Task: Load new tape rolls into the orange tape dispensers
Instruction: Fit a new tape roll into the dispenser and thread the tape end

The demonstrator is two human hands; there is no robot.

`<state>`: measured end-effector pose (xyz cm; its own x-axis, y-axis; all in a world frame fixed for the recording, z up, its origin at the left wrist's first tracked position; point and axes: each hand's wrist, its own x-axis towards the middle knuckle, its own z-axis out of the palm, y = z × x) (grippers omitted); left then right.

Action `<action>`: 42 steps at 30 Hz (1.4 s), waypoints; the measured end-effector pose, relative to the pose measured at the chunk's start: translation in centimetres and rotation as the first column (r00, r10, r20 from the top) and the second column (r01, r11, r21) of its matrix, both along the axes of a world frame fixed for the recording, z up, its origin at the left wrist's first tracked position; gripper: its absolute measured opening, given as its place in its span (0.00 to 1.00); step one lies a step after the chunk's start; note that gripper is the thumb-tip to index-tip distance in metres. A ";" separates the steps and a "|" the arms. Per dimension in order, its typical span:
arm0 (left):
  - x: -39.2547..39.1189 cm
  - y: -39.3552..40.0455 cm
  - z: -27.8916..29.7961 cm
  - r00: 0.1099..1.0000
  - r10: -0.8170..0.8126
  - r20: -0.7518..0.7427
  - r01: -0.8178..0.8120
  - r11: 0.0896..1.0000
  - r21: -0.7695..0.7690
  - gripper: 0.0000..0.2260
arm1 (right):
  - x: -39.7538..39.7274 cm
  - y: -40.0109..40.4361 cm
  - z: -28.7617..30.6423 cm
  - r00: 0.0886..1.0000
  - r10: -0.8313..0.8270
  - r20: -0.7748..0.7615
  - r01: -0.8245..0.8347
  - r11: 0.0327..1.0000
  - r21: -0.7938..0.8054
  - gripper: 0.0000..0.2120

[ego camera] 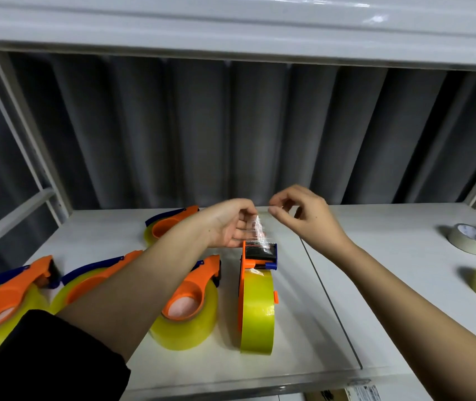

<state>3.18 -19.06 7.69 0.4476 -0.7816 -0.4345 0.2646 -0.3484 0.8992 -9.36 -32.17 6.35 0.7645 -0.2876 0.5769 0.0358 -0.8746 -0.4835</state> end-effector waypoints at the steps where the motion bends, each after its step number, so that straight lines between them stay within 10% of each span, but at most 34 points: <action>1: 0.0 0.0 0.1 1.000 -0.007 -0.002 0.007 1.000 0.010 0.08 | 0.1 0.0 -0.1 1.000 0.005 -0.008 -0.005 0.996 -0.093 0.08; 8: 0.0 0.0 0.4 0.999 -0.035 -0.006 0.035 0.999 0.026 0.08 | 0.8 0.1 -0.3 0.999 -0.020 -0.033 0.008 0.945 -0.328 0.13; 17: 0.3 0.3 0.4 1.000 0.012 0.021 -0.011 0.999 -0.038 0.17 | 1.1 0.1 -0.2 0.993 0.021 -0.112 -0.011 0.996 0.090 0.02; 33: -0.3 0.4 -1.5 0.967 0.095 0.238 -0.068 0.991 -0.119 0.12 | 1.9 -0.7 1.9 0.800 0.306 -0.516 0.074 0.804 0.591 0.06; 42: 0.1 0.4 -1.5 0.980 0.082 0.182 -0.068 0.994 -0.083 0.04 | 2.2 -0.3 1.3 0.842 0.196 -0.502 -0.014 0.939 0.343 0.11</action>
